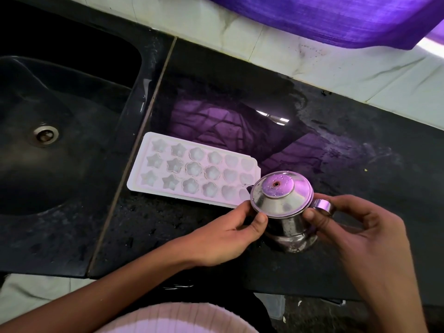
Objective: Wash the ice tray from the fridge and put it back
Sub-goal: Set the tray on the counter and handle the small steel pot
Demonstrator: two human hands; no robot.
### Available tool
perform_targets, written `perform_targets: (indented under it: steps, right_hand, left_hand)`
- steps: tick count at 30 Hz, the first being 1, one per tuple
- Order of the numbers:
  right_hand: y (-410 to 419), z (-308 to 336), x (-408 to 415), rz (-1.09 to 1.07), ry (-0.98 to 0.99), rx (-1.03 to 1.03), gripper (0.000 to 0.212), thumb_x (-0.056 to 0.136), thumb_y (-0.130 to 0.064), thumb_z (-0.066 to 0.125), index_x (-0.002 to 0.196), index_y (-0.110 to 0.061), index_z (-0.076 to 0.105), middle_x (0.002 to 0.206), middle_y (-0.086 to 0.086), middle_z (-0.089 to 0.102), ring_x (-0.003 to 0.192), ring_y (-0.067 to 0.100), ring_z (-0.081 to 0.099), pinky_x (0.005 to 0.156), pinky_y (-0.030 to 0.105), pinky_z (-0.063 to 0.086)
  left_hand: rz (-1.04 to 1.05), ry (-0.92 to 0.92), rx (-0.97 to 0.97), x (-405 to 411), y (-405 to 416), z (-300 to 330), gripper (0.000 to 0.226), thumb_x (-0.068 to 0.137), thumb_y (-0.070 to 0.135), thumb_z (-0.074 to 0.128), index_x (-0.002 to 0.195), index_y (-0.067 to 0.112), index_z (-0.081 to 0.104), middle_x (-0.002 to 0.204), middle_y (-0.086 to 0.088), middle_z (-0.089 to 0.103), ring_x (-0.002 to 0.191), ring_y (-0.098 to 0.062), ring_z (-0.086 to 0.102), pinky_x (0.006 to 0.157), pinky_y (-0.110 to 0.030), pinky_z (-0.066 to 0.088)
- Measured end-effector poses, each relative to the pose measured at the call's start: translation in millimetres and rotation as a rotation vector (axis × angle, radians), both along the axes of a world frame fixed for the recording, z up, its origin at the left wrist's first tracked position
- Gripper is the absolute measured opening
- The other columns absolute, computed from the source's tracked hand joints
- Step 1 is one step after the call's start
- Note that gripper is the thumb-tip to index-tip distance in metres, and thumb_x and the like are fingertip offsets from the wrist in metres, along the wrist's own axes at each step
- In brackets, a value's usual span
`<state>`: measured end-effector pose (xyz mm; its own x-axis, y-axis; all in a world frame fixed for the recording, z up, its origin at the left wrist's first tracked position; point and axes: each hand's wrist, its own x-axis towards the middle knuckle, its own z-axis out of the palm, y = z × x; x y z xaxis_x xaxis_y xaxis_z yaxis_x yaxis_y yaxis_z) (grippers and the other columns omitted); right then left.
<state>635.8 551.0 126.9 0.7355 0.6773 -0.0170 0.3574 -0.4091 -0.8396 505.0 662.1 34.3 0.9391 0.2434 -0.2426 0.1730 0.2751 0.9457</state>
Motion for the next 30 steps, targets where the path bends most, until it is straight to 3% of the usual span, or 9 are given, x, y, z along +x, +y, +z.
perform_targets:
  steps: [7, 13, 17, 20, 22, 26, 30]
  right_hand:
    - [-1, 3, -3, 0.001, 0.018, 0.063, 0.018, 0.058, -0.025, 0.076, 0.076, -0.023, 0.074, 0.079, -0.015, 0.074, 0.069, 0.006, 0.071, 0.061, 0.012, 0.054]
    - [-1, 5, -4, -0.001, 0.027, 0.133, 0.017, 0.06, -0.02, 0.075, 0.076, -0.025, 0.075, 0.079, -0.016, 0.074, 0.071, 0.002, 0.071, 0.062, 0.01, 0.052]
    - [4, 6, -2, -0.007, 0.049, 0.192, 0.017, 0.061, -0.02, 0.074, 0.077, -0.026, 0.075, 0.081, -0.016, 0.075, 0.072, 0.001, 0.07, 0.065, 0.014, 0.055]
    - [13, 7, 1, 0.001, 0.066, 0.213, 0.016, 0.061, -0.02, 0.074, 0.077, -0.023, 0.075, 0.081, -0.015, 0.075, 0.072, 0.003, 0.071, 0.064, 0.015, 0.055]
    - [21, 8, 3, 0.016, 0.079, 0.227, 0.017, 0.061, -0.019, 0.074, 0.078, -0.023, 0.073, 0.08, -0.015, 0.075, 0.07, 0.003, 0.07, 0.061, 0.014, 0.054]
    - [43, 7, 10, 0.064, 0.068, 0.188, 0.018, 0.062, -0.018, 0.074, 0.079, -0.024, 0.072, 0.078, -0.013, 0.074, 0.07, 0.007, 0.071, 0.06, 0.015, 0.055]
    - [60, 2, 18, 0.092, 0.063, 0.12, 0.016, 0.061, -0.025, 0.075, 0.076, -0.027, 0.072, 0.076, -0.009, 0.074, 0.068, 0.012, 0.072, 0.063, 0.024, 0.059]
  left_hand:
    - [0.004, -0.004, 0.012, -1, -1, 7, 0.048, 0.085, 0.054, 0.035, 0.131, 0.044, 0.027, 0.13, 0.038, 0.035, 0.113, 0.033, 0.03, 0.094, 0.002, 0.026]
    - [0.052, -0.041, 0.049, -1, -1, 15, 0.057, 0.087, 0.053, 0.034, 0.141, 0.04, 0.023, 0.131, 0.043, 0.031, 0.12, 0.031, 0.025, 0.096, 0.004, 0.024]
    - [0.131, -0.071, 0.067, 2, 1, 16, 0.059, 0.091, 0.056, 0.036, 0.146, 0.036, 0.025, 0.145, 0.032, 0.033, 0.132, 0.019, 0.024, 0.112, -0.016, 0.023]
    - [0.187, -0.088, 0.064, 5, 6, 16, 0.056, 0.092, 0.053, 0.039, 0.144, 0.036, 0.029, 0.145, 0.029, 0.036, 0.134, 0.013, 0.027, 0.115, -0.028, 0.024]
    - [0.212, -0.081, 0.054, 6, 11, 16, 0.051, 0.091, 0.054, 0.039, 0.14, 0.04, 0.034, 0.14, 0.031, 0.041, 0.131, 0.015, 0.03, 0.112, -0.025, 0.026]
    - [0.259, -0.05, 0.017, 9, 24, 18, 0.034, 0.089, 0.055, 0.038, 0.122, 0.049, 0.04, 0.124, 0.042, 0.046, 0.12, 0.026, 0.034, 0.094, 0.0, 0.03]
    - [0.28, -0.029, -0.022, 12, 33, 15, 0.035, 0.086, 0.052, 0.036, 0.12, 0.047, 0.04, 0.121, 0.043, 0.044, 0.112, 0.033, 0.033, 0.083, 0.008, 0.028]
